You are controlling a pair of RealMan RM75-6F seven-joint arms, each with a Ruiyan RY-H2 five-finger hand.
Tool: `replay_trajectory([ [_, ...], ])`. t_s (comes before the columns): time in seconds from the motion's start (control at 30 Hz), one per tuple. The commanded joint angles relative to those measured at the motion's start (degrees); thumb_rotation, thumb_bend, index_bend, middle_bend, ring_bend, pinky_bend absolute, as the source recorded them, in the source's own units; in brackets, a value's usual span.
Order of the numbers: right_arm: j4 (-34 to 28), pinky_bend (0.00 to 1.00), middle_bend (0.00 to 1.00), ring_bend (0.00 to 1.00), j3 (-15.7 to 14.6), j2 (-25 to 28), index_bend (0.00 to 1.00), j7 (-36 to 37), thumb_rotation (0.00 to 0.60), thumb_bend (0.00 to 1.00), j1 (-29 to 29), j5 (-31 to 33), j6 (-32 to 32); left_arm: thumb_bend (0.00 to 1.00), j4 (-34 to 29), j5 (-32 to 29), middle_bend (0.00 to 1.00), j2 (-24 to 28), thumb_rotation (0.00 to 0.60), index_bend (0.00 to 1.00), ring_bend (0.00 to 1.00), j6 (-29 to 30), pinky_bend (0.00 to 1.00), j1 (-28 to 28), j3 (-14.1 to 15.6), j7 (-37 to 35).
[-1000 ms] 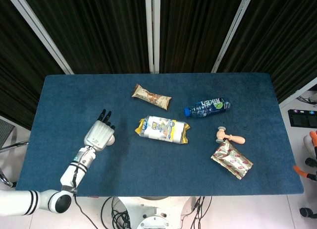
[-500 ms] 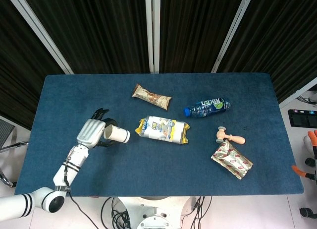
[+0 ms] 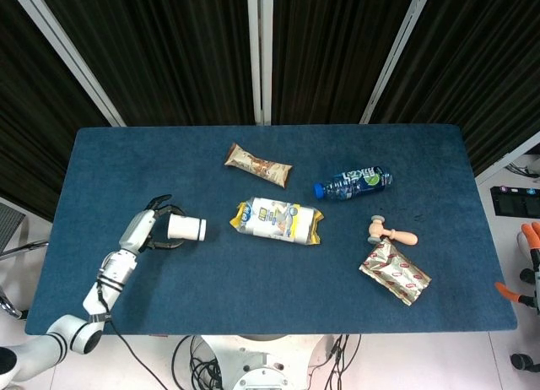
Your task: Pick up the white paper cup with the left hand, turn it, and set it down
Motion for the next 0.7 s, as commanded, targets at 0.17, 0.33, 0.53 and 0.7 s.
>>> replay_trajectory([
  [0.17,0.18,0.00,0.00,0.00,0.02,0.03,0.00,0.37,0.600,0.01,-0.03,0.02,0.03,0.21,5.20,3.30,0.34,-2.43,0.600,0.36,0.02,-0.60,0.00,0.67,1.72,-2.25],
  [0.33,0.26,0.00,0.00,0.00,-0.03,-0.01,0.00,0.52,0.600,0.01,-0.01,0.00,-0.07,0.21,6.10,5.46,0.06,-1.89,0.600,0.04,0.00,-0.26,0.00,0.42,3.05,-0.11],
  [0.53,0.38,0.00,0.00,0.00,0.07,0.13,0.00,0.95,0.600,0.01,-0.10,0.15,0.00,0.20,5.53,7.26,0.00,-0.42,0.600,0.00,0.00,4.13,0.00,0.98,2.84,5.50],
  [0.7,0.55,0.00,0.00,0.00,0.03,0.24,0.00,1.32,0.600,0.01,-0.11,0.19,-0.16,0.20,0.15,11.43,0.00,5.31,0.600,0.00,0.00,9.17,0.00,0.47,3.42,20.01],
])
